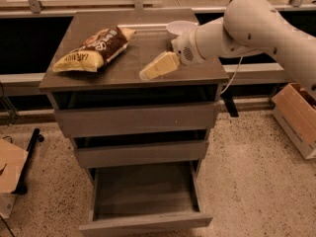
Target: Place brown chip bag into bottom drawer
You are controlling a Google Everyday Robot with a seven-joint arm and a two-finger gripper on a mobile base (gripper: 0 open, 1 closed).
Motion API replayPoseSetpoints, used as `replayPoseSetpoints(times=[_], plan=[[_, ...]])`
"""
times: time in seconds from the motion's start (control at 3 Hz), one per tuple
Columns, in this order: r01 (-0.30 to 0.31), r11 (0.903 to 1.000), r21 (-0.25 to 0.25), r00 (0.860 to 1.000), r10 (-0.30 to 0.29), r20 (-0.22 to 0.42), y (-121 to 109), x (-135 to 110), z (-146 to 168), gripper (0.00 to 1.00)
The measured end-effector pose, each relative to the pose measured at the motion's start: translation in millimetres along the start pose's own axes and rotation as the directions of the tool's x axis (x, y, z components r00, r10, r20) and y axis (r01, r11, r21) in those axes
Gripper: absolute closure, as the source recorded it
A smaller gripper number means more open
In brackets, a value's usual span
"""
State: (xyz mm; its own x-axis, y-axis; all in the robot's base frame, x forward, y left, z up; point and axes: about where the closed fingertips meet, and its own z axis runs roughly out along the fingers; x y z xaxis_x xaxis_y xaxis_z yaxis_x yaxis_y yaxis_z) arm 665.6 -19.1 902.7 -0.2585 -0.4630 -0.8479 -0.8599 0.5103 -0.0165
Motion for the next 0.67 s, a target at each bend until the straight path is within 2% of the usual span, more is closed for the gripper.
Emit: replayPoseSetpoints(times=[0.33,0.67], plan=[[0.006,1.0,0.002,1.0,-0.006,-0.015,7,1,-6,0.0],[-0.056,0.9966,0.06,0.998,0.056,-0.001,3,13,1,0.0]])
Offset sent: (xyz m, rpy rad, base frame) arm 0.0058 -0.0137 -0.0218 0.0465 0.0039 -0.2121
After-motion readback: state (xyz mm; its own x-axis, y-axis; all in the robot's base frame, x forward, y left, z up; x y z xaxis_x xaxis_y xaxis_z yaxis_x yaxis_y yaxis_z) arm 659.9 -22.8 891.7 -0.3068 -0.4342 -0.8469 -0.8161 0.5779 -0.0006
